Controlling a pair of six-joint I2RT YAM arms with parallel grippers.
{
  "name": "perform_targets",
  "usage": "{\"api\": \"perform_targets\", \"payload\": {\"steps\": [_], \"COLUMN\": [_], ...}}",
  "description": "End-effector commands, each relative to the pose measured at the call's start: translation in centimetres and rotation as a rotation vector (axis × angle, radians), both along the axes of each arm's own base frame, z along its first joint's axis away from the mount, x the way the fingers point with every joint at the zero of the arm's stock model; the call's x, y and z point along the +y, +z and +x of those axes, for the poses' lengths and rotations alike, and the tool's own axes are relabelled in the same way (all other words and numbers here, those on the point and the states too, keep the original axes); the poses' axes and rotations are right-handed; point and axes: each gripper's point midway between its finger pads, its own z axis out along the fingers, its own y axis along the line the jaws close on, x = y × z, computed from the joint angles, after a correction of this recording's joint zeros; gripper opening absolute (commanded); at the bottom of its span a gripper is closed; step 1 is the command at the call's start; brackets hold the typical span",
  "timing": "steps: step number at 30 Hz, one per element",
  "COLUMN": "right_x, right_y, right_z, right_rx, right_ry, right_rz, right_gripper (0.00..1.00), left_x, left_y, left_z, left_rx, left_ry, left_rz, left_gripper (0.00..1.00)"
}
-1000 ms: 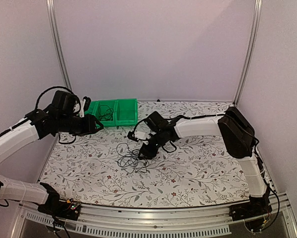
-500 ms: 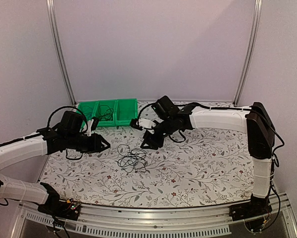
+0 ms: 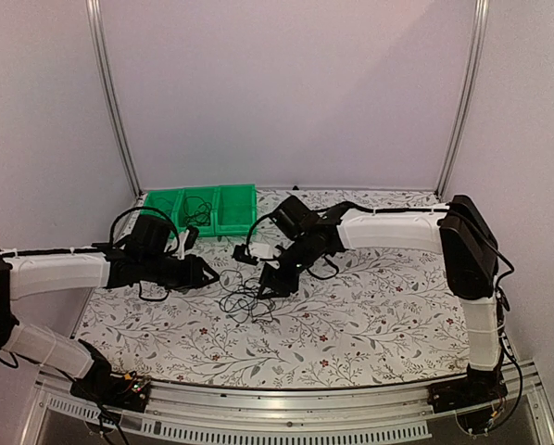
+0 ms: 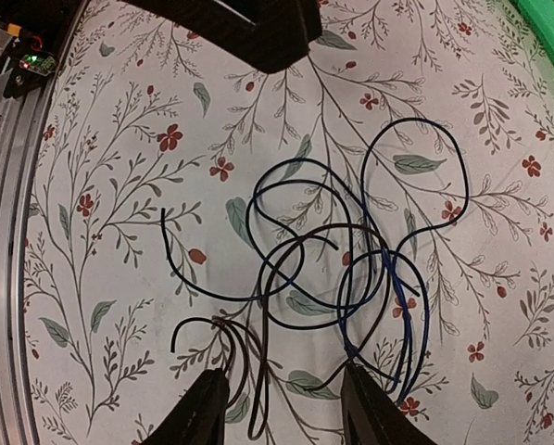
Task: Untangle the cables
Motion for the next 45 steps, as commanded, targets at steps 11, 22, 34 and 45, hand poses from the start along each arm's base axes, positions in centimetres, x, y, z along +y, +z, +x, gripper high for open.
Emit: {"api": "perform_targets", "payload": {"steps": [11, 22, 34, 45], "right_x": [1.3, 3.3, 1.8, 1.1], "right_y": [2.9, 22.2, 34.4, 28.1], "right_z": [-0.1, 0.2, -0.3, 2.1], "right_rx": [0.008, -0.224, -0.414, -0.324], "right_ry": [0.043, 0.083, 0.053, -0.006], "right_rz": [0.048, 0.386, 0.623, 0.496], "right_gripper": [0.03, 0.0, 0.0, 0.0], "left_x": [-9.0, -10.5, -9.0, -5.5], "left_y": [-2.7, -8.1, -7.0, 4.6], "left_z": [6.6, 3.5, 4.0, 5.5], "left_rx": [-0.041, 0.063, 0.035, -0.229], "left_ry": [-0.126, -0.235, -0.239, -0.088], "left_rz": [-0.121, -0.1, -0.067, -0.052], "left_gripper": [0.31, 0.0, 0.0, 0.31]}}
